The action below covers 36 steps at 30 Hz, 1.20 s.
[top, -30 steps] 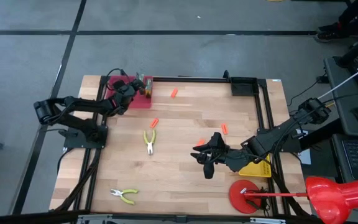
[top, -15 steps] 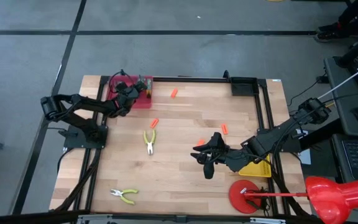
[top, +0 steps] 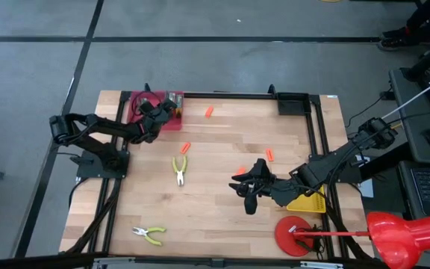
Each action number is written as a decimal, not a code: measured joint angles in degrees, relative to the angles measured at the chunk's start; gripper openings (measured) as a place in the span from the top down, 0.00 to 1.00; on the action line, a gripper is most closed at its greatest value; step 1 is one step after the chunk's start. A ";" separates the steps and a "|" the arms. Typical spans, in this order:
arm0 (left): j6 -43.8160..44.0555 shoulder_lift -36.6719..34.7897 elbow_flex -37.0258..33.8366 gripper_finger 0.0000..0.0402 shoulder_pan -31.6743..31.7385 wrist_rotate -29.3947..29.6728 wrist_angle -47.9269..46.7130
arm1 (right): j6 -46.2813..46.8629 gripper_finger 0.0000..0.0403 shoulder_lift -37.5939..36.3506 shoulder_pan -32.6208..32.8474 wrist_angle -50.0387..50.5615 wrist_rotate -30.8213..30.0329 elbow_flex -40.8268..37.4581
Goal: Pick & Place School Supplies
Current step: Put the yellow crayon box into the pink bin
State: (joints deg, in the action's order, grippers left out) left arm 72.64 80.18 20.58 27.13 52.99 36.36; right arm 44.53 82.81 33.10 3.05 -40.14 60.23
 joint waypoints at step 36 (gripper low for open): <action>1.04 -0.04 -3.48 0.88 -5.03 2.34 4.85 | 0.44 0.64 0.00 0.00 0.01 0.04 0.00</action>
State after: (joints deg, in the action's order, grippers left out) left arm 73.67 80.14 17.10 22.11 55.33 41.20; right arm 44.97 82.81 33.10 3.06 -40.10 60.23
